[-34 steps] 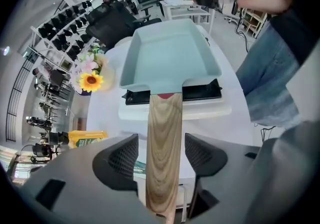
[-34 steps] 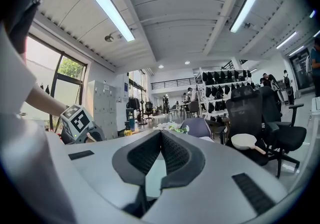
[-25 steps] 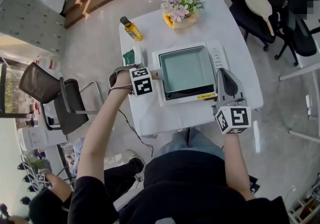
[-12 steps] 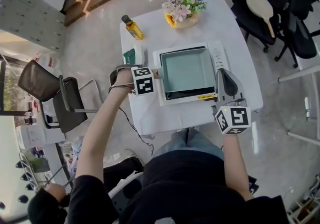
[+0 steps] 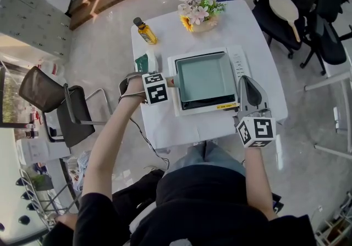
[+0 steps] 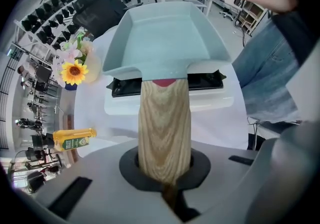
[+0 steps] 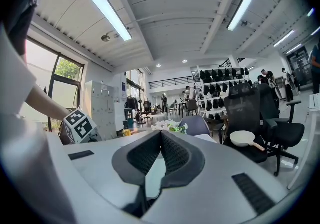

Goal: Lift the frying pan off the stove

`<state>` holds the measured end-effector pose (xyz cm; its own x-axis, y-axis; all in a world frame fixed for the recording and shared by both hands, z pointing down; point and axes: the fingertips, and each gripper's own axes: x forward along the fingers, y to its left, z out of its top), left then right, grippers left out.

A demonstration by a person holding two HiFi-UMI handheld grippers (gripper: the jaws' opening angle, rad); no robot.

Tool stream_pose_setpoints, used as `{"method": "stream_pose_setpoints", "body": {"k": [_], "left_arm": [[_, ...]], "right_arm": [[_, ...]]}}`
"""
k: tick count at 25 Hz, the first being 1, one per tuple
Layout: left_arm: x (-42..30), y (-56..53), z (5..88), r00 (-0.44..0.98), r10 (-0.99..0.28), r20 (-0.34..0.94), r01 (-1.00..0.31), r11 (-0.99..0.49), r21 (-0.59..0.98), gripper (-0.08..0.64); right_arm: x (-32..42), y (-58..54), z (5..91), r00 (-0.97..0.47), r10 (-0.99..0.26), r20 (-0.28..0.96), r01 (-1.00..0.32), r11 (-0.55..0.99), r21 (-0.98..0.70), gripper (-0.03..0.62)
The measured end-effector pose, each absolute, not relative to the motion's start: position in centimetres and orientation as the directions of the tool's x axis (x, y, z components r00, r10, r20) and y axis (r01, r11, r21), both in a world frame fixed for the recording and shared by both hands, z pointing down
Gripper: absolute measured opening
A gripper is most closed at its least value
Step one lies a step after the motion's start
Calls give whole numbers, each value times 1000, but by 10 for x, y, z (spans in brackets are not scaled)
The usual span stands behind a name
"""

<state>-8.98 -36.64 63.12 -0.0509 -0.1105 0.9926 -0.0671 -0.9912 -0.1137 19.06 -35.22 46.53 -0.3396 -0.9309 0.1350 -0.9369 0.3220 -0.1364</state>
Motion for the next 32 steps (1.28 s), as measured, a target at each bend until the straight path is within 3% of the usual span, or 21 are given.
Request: {"method": "stream_pose_setpoints", "body": {"k": [14,24,32], "left_arm": [[-80,-365,625,31,-201,979,-96,-976,-197,14],[-59,-383,596,254,-380,889,-311,-903,-297,14],[-31,-396,540,452,-578,680,-552,-780,-295,14]], "right_arm": [[202,-345,462,-303,-944,130,-949,287,-127,2],[230,-346,458,-221,-969,114,-972,208,-111,2],[238,-345,454,-206,-973,106,-976,197,-95,2]]}}
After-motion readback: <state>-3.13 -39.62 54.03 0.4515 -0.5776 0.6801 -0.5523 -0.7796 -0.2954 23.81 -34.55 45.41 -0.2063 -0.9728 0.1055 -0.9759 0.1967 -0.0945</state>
